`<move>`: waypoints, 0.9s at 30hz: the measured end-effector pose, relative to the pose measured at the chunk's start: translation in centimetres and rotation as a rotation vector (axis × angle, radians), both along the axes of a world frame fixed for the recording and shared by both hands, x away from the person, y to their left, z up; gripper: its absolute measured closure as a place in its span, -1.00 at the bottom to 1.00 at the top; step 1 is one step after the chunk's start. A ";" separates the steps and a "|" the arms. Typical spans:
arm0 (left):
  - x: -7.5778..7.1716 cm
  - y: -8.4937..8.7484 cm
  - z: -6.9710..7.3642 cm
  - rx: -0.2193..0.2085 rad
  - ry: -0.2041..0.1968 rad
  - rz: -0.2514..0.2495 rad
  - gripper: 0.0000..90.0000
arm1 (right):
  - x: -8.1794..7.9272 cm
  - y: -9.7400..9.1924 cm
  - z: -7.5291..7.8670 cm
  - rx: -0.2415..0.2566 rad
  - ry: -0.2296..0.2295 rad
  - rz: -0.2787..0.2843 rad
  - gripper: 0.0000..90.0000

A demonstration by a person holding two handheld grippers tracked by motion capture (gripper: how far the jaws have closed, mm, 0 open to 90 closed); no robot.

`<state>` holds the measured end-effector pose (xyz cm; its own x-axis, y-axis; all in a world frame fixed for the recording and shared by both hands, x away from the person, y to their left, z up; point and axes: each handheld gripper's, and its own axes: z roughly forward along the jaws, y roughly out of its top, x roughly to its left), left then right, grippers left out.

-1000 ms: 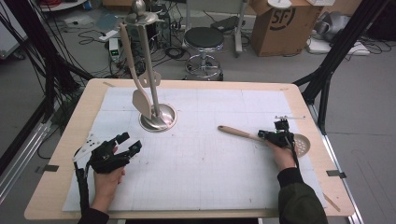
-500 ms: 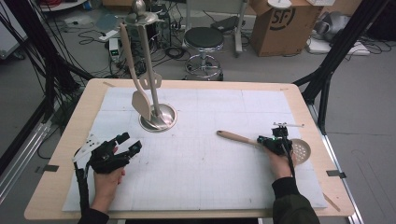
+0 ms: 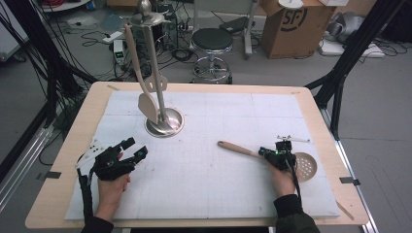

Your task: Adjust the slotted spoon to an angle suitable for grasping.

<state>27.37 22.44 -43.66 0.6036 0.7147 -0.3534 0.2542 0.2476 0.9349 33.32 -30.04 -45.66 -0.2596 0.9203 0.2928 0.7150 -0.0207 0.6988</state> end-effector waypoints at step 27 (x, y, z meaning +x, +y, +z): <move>0.0 0.0 0.0 -0.001 -0.001 -0.006 -0.45 | -2.4 12.0 -0.1 -0.062 -0.073 0.349 1.00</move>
